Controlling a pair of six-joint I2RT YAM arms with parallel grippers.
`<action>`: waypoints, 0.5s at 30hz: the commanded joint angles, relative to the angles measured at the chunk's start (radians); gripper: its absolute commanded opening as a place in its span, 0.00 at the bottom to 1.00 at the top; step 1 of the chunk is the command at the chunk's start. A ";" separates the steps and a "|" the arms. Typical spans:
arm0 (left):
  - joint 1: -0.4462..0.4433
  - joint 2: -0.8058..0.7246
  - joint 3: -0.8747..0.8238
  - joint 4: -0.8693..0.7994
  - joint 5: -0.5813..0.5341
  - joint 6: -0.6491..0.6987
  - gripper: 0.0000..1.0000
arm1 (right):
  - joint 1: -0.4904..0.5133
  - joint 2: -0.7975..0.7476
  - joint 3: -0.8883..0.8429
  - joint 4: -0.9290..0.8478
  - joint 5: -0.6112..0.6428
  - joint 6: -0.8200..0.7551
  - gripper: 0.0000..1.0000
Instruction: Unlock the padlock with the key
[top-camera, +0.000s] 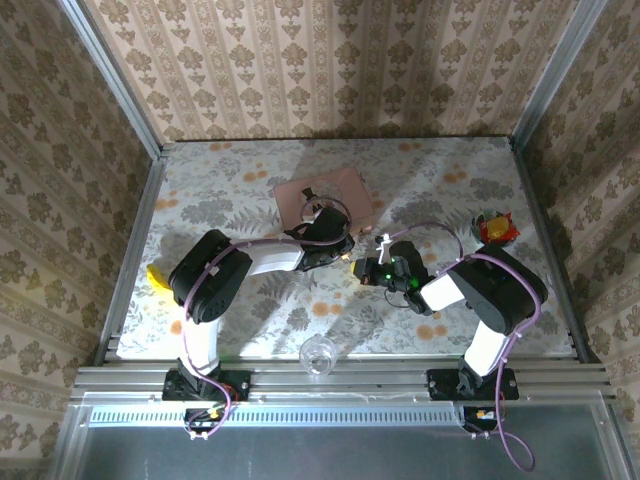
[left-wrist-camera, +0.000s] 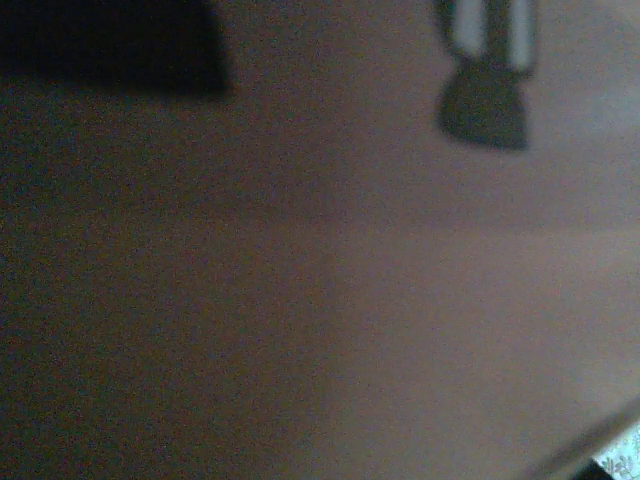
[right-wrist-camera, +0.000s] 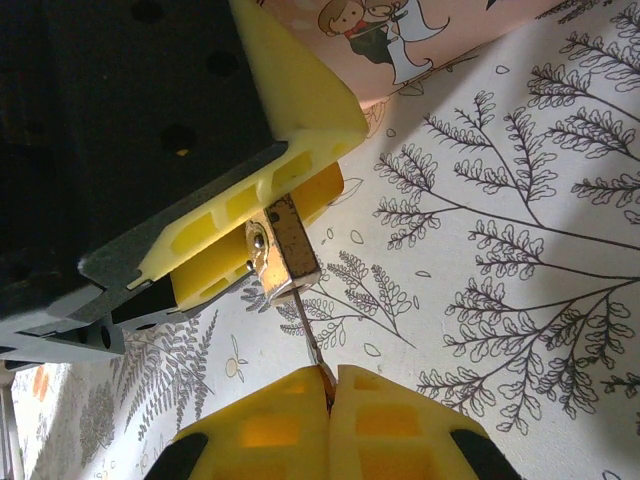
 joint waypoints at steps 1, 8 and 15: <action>-0.029 0.034 0.012 -0.015 0.149 -0.081 0.00 | -0.001 0.014 0.057 0.150 0.035 0.011 0.00; -0.035 0.037 0.021 -0.018 0.161 -0.074 0.00 | -0.002 0.036 0.055 0.195 0.027 0.000 0.00; -0.035 0.025 0.003 -0.005 0.169 -0.070 0.00 | -0.016 0.021 0.057 0.243 -0.015 -0.056 0.00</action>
